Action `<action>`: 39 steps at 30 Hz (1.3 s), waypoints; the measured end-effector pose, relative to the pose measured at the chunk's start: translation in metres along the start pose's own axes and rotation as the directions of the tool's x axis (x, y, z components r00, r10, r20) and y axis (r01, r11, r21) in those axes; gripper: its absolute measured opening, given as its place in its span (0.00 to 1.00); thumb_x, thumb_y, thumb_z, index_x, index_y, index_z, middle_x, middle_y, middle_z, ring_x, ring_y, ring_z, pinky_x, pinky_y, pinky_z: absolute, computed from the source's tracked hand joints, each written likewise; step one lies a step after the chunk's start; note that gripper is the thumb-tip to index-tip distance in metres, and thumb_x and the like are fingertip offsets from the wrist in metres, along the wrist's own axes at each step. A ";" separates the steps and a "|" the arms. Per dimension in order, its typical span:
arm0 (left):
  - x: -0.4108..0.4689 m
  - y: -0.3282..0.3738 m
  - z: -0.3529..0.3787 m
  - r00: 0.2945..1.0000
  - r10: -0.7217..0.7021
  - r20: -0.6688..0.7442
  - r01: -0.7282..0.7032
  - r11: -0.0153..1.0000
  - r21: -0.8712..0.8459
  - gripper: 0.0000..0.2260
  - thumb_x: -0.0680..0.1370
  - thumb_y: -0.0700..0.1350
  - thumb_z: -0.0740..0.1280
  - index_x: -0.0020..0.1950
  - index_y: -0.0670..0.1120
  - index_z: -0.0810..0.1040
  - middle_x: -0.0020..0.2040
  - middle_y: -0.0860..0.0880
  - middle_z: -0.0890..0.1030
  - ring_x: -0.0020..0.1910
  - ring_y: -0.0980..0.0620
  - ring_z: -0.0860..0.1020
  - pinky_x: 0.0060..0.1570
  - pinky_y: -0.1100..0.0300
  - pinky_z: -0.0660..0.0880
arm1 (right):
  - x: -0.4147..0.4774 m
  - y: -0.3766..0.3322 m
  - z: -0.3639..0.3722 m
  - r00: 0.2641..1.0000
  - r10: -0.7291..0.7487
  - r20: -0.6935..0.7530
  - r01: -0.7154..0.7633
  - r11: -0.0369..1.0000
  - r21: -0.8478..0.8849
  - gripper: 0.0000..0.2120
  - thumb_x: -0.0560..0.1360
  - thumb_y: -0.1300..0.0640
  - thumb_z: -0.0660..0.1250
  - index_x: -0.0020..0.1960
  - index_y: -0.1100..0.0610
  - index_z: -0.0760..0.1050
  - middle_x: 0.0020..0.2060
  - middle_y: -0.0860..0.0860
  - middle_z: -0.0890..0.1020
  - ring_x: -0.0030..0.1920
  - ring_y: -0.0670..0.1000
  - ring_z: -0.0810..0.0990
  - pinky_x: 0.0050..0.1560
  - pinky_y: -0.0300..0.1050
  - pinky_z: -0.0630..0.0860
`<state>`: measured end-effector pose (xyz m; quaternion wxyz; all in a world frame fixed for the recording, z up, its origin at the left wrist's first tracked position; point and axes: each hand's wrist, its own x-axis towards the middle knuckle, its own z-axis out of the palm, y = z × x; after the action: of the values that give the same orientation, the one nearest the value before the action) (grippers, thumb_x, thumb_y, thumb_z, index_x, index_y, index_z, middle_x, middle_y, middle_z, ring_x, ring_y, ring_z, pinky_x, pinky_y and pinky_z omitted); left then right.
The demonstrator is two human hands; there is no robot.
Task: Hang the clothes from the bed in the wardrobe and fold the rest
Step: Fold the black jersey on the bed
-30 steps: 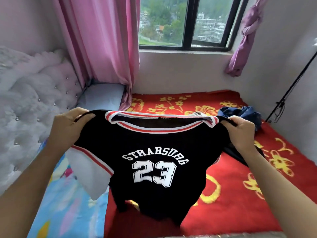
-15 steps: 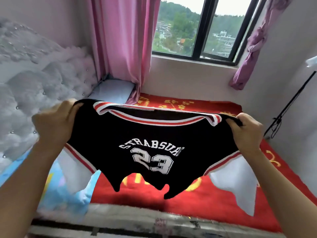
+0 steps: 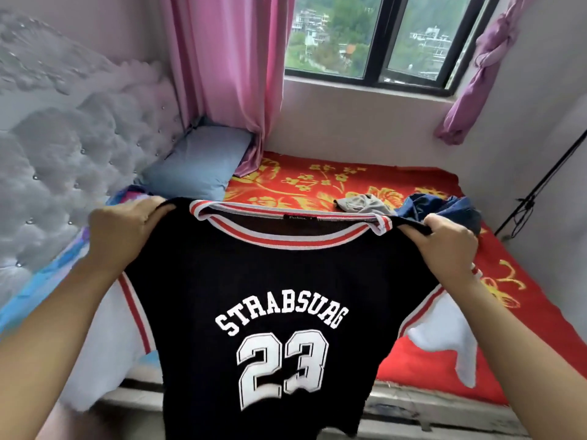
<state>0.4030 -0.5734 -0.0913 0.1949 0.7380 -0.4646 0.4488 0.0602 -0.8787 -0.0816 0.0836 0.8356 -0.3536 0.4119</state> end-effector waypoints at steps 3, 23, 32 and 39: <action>-0.015 -0.005 0.047 0.993 -0.037 0.111 0.044 0.997 -0.063 0.25 0.81 0.54 0.53 0.44 0.41 0.84 0.26 0.40 0.77 0.18 0.42 0.72 0.18 0.57 0.65 | -0.002 0.004 0.040 0.985 0.070 0.160 -0.070 0.998 -0.006 0.25 0.66 0.47 0.75 0.28 0.58 0.62 0.22 0.60 0.73 0.24 0.59 0.75 0.29 0.42 0.61; 0.011 -0.004 0.511 0.208 -0.476 0.855 0.713 0.671 0.201 0.33 0.78 0.58 0.60 0.77 0.49 0.49 0.76 0.38 0.52 0.74 0.40 0.50 0.69 0.43 0.54 | 0.104 0.022 0.469 0.504 0.511 0.696 -0.450 0.844 -0.293 0.27 0.75 0.43 0.64 0.68 0.56 0.67 0.64 0.61 0.72 0.66 0.62 0.67 0.61 0.54 0.66; -0.246 0.057 0.407 -0.421 -0.415 0.806 0.475 0.657 0.586 0.34 0.78 0.63 0.53 0.77 0.52 0.41 0.77 0.41 0.48 0.75 0.41 0.49 0.70 0.46 0.55 | -0.162 -0.002 0.420 -0.197 0.596 0.778 -0.511 0.615 -0.601 0.27 0.77 0.50 0.60 0.74 0.51 0.57 0.69 0.56 0.66 0.70 0.58 0.62 0.65 0.51 0.67; -0.319 0.055 0.345 -0.402 -0.527 0.748 0.508 0.552 0.662 0.34 0.78 0.55 0.61 0.77 0.50 0.47 0.76 0.40 0.50 0.73 0.40 0.51 0.69 0.43 0.55 | -0.245 0.004 0.377 -0.252 0.669 0.699 -0.502 0.528 -0.685 0.31 0.77 0.53 0.61 0.76 0.53 0.52 0.69 0.58 0.63 0.68 0.60 0.63 0.64 0.52 0.66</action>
<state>0.4689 -0.6805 -0.5474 -0.0071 0.9348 -0.0360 -0.3533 0.1946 -0.9160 -0.5094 -0.3139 0.5910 -0.6972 -0.2573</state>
